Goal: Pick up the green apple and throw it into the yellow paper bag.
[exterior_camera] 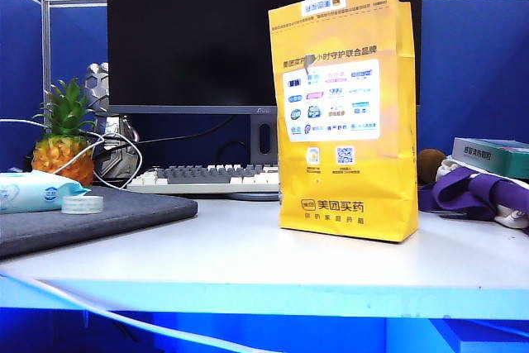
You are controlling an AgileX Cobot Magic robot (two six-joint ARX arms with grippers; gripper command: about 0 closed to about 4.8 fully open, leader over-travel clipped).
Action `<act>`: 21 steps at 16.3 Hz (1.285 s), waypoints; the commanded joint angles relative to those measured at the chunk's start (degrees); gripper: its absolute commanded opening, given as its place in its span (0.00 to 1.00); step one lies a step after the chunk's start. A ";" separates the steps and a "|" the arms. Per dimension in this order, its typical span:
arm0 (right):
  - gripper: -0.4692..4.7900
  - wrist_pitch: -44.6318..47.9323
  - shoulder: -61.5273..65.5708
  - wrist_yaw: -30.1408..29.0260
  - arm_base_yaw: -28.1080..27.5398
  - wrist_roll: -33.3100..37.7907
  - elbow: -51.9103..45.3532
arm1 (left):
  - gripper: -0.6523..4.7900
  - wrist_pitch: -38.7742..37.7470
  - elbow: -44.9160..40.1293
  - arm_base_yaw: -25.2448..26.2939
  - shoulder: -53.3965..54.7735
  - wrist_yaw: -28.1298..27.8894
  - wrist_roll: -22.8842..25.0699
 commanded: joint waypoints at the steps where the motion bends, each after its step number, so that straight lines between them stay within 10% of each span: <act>1: 1.00 1.16 -0.59 0.50 -0.20 0.42 0.42 | 1.00 0.92 0.15 0.00 -0.11 0.22 -0.61; 6: 1.00 0.92 -8.63 2.19 -2.25 1.09 0.42 | 1.00 2.14 0.15 0.07 -7.91 -0.24 5.18; 12: 1.00 0.61 -36.28 12.81 -4.76 -0.22 -9.11 | 1.00 -6.10 0.11 0.11 -24.11 -29.33 21.51; 21: 1.00 24.52 -66.79 13.73 -4.48 16.72 -66.82 | 1.00 -10.43 -6.27 0.11 -25.07 -28.26 20.26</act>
